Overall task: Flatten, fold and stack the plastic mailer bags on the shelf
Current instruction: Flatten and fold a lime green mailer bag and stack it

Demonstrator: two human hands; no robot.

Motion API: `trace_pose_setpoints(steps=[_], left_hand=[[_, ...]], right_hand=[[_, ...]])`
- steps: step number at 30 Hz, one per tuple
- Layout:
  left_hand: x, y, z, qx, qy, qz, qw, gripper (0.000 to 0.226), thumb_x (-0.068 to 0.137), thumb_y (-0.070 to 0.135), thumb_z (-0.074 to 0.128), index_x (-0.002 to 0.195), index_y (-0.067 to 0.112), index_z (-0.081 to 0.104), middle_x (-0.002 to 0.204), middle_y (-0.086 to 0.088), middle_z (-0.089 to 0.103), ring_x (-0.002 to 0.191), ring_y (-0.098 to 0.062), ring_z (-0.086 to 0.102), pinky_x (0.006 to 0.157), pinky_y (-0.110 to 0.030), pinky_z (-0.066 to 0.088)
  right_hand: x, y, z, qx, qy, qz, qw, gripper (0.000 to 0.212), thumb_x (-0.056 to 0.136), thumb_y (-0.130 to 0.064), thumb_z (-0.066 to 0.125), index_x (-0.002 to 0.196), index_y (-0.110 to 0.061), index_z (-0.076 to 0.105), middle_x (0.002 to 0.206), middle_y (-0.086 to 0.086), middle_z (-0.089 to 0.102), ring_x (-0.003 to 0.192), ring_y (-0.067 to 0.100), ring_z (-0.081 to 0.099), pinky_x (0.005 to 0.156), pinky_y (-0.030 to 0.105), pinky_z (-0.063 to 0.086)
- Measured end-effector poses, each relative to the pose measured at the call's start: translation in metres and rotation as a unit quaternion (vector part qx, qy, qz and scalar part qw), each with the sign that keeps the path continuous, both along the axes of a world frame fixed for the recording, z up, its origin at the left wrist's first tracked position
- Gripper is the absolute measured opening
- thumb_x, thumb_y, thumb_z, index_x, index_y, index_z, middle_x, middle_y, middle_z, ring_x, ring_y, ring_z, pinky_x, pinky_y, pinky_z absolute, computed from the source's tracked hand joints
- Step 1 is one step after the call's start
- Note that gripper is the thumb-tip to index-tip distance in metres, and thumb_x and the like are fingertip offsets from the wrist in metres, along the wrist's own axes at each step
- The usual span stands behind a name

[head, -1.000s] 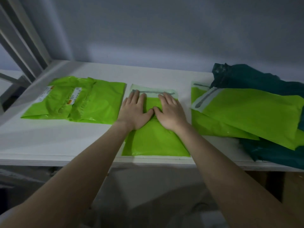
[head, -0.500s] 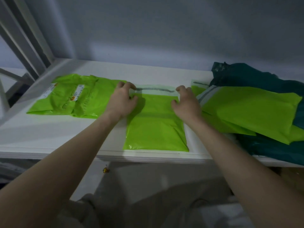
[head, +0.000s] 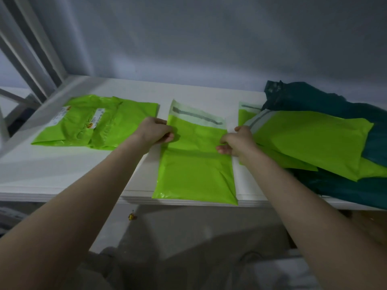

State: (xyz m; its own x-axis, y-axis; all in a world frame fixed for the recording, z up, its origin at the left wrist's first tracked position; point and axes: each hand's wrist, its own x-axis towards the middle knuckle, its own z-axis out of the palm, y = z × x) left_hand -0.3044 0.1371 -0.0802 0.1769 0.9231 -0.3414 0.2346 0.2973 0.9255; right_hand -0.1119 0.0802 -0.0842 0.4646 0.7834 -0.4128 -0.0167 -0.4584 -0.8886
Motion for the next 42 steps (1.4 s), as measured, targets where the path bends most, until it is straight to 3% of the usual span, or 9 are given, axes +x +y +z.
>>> trace_pose_setpoints(steps=[8,13,15,19,24,27,30,36,42], left_hand=[[0.003,0.001,0.007,0.008,-0.089,0.018,0.996,0.012,0.092,0.013,0.052,0.082,0.018,0.048,0.077,-0.002,0.054,0.058,-0.007,0.064,0.055,-0.021,0.055],[0.004,0.003,0.008,-0.032,-0.157,0.058,0.985,0.008,0.092,0.016,0.048,0.086,0.021,0.047,0.080,0.001,0.049,0.072,-0.015,0.066,0.070,-0.027,0.052],[0.004,0.003,0.009,-0.043,-0.183,0.073,0.979,0.011,0.092,0.015,0.047,0.082,0.020,0.047,0.082,0.000,0.047,0.075,-0.018,0.063,0.080,-0.032,0.050],[0.000,0.007,0.007,-0.066,-0.207,0.101,0.971,0.012,0.089,0.013,0.043,0.078,0.017,0.043,0.084,-0.003,0.044,0.074,-0.018,0.058,0.080,-0.031,0.049],[-0.004,0.008,0.011,-0.105,-0.244,0.088,0.960,0.019,0.089,0.018,0.028,0.079,0.016,0.044,0.084,-0.002,0.055,0.073,-0.022,0.058,0.076,-0.029,0.047],[-0.006,0.008,0.011,-0.083,-0.195,0.063,0.975,0.025,0.092,0.030,0.039,0.077,0.014,0.051,0.072,-0.002,0.052,0.064,-0.016,0.051,0.062,-0.025,0.045],[-0.009,0.007,0.006,-0.035,-0.112,0.009,0.993,0.015,0.088,0.014,0.054,0.073,0.013,0.055,0.069,-0.002,0.049,0.060,-0.014,0.049,0.054,-0.020,0.045],[-0.013,0.004,0.004,0.046,0.024,-0.053,0.997,0.030,0.079,-0.003,0.063,0.099,0.014,0.049,0.085,-0.001,0.054,0.073,-0.012,0.052,0.061,-0.016,0.044],[-0.016,0.003,0.002,0.109,0.143,-0.041,0.983,0.047,0.078,0.012,0.070,0.118,0.013,0.047,0.114,-0.003,0.049,0.095,-0.017,0.049,0.067,-0.022,0.042]], right_hand=[[0.006,0.004,0.001,0.012,-0.106,0.008,0.994,0.026,0.085,0.003,0.056,0.065,-0.009,0.046,0.059,0.010,0.046,0.036,0.018,0.048,0.032,0.021,0.043],[-0.002,-0.003,0.014,-0.061,0.052,0.014,0.997,0.035,0.101,-0.033,0.023,0.097,-0.004,0.043,0.076,0.019,0.059,0.027,0.024,0.054,0.032,0.023,0.045],[-0.002,-0.004,0.016,-0.060,0.089,0.011,0.994,0.047,0.101,-0.040,0.014,0.089,-0.005,0.044,0.094,0.025,0.063,0.033,0.025,0.057,0.041,0.024,0.048],[-0.001,-0.004,0.018,0.010,0.198,-0.017,0.980,0.054,0.101,-0.045,0.015,0.085,-0.005,0.047,0.116,0.030,0.059,0.038,0.027,0.062,0.055,0.032,0.052],[0.003,0.000,0.018,0.059,0.270,-0.030,0.961,0.050,0.099,-0.050,0.018,0.127,-0.014,0.039,0.117,0.025,0.061,0.051,0.031,0.067,0.054,0.035,0.054],[0.003,0.001,0.019,0.065,0.265,-0.039,0.961,0.042,0.099,-0.052,0.020,0.123,-0.022,0.036,0.100,0.020,0.063,0.050,0.033,0.066,0.056,0.037,0.052],[0.004,0.001,0.018,0.034,0.220,-0.012,0.975,0.044,0.098,-0.051,0.024,0.105,-0.016,0.050,0.088,0.014,0.059,0.060,0.031,0.063,0.055,0.040,0.054],[-0.006,-0.002,0.013,-0.025,0.073,0.067,0.995,0.016,0.083,-0.024,0.066,0.078,-0.015,0.055,0.073,0.006,0.053,0.058,0.018,0.052,0.050,0.021,0.043],[-0.008,-0.005,0.008,0.007,-0.010,0.073,0.997,0.024,0.075,0.000,0.071,0.077,-0.017,0.055,0.070,0.003,0.056,0.059,0.014,0.054,0.046,0.018,0.042]])
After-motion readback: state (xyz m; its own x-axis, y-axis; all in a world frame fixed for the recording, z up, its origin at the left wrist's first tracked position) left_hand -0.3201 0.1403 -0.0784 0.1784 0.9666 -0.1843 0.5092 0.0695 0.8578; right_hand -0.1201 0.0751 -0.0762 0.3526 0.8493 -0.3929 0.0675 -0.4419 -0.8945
